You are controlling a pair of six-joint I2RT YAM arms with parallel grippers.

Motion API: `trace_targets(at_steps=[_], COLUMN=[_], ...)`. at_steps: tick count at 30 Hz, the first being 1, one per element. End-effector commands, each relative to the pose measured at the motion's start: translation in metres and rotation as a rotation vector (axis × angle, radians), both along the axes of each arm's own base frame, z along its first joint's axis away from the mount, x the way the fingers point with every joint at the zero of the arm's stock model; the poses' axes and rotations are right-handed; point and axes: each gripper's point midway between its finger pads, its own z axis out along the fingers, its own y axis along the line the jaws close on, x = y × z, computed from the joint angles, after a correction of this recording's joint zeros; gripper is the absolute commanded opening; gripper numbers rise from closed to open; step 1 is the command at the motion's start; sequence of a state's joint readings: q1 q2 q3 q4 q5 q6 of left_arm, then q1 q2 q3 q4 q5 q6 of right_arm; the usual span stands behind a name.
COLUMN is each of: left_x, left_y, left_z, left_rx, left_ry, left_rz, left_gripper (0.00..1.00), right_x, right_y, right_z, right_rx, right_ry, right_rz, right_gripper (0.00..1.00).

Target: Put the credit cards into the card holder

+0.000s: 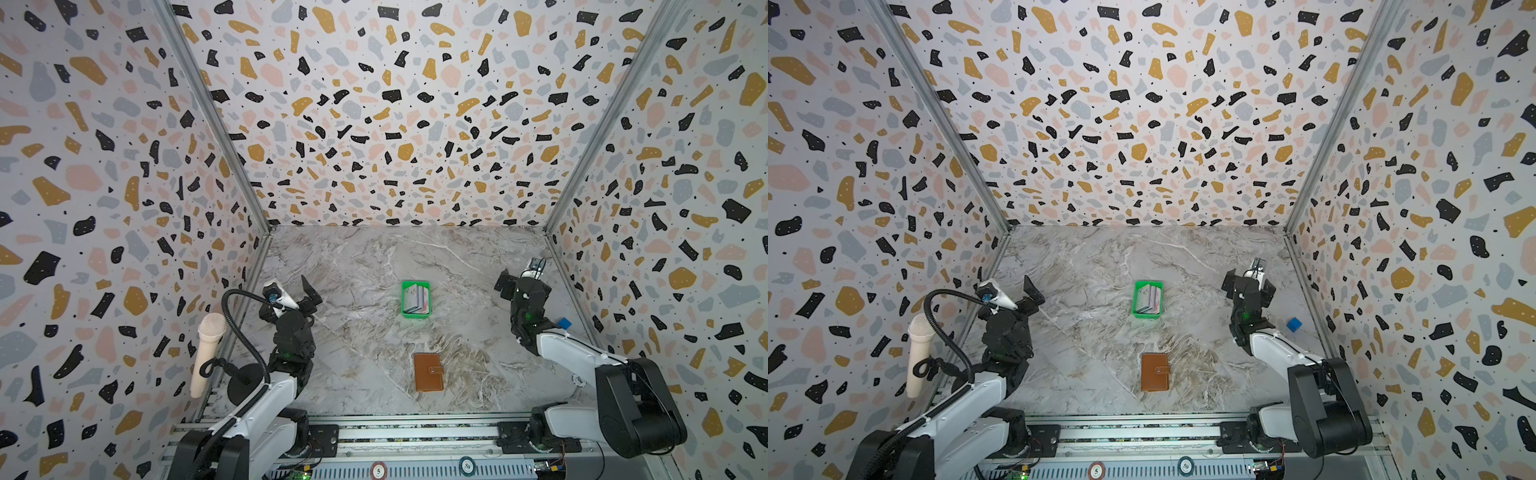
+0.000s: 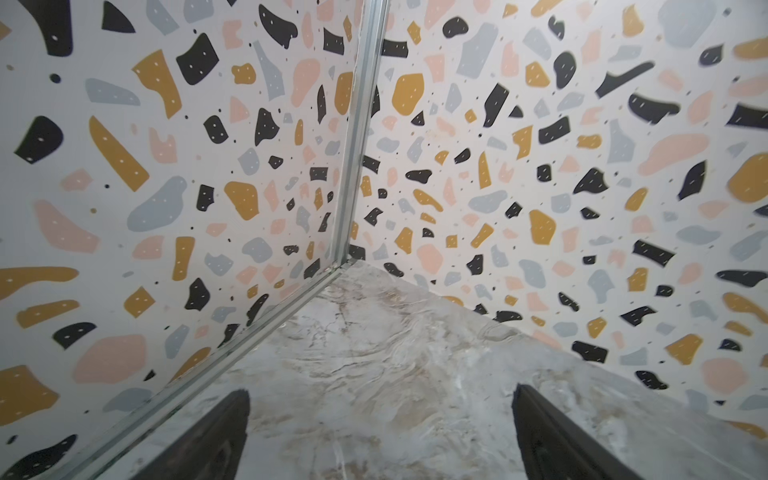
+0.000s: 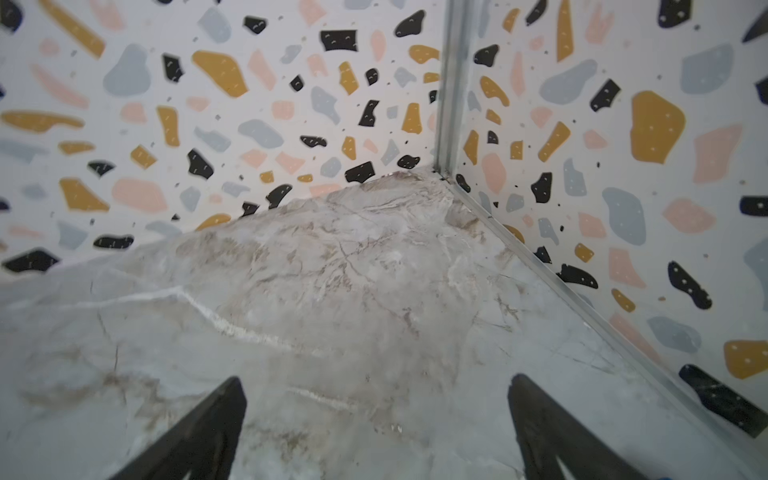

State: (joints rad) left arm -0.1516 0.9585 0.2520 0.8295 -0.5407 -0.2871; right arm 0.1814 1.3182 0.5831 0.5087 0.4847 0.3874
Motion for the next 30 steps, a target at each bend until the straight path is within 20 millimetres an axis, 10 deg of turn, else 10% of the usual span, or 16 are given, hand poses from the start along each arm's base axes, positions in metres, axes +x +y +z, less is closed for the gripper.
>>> trace_targets(at_steps=[1, 6, 11, 18, 30], left_x=[0.002, 0.005, 0.023, 0.024, -0.012], left_y=[0.002, -0.004, -0.049, -0.11, -0.219], left_z=[0.029, 0.025, 0.046, 0.025, -0.03], left_rx=[-0.238, -0.634, -0.674, -0.841, -0.646], left_ry=[-0.153, -0.2, -0.177, -0.112, 0.315], left_rz=[0.0, -0.025, -0.299, -0.624, -0.945], left_gripper=[1.0, 1.0, 1.0, 1.0, 0.94], right_x=[-0.003, 0.004, 0.004, -0.012, -0.061], right_y=[-0.006, 0.029, 0.089, 0.174, 0.245], right_z=[-0.047, -0.05, -0.042, -0.047, -0.082], right_rx=[0.327, 0.385, 0.332, 0.479, 0.478], right_ry=[0.165, 0.164, 0.214, 0.278, 0.522], right_rz=[-0.022, 0.17, 0.42, 0.695, 0.862], right_gripper=[1.0, 0.99, 0.99, 0.99, 1.0])
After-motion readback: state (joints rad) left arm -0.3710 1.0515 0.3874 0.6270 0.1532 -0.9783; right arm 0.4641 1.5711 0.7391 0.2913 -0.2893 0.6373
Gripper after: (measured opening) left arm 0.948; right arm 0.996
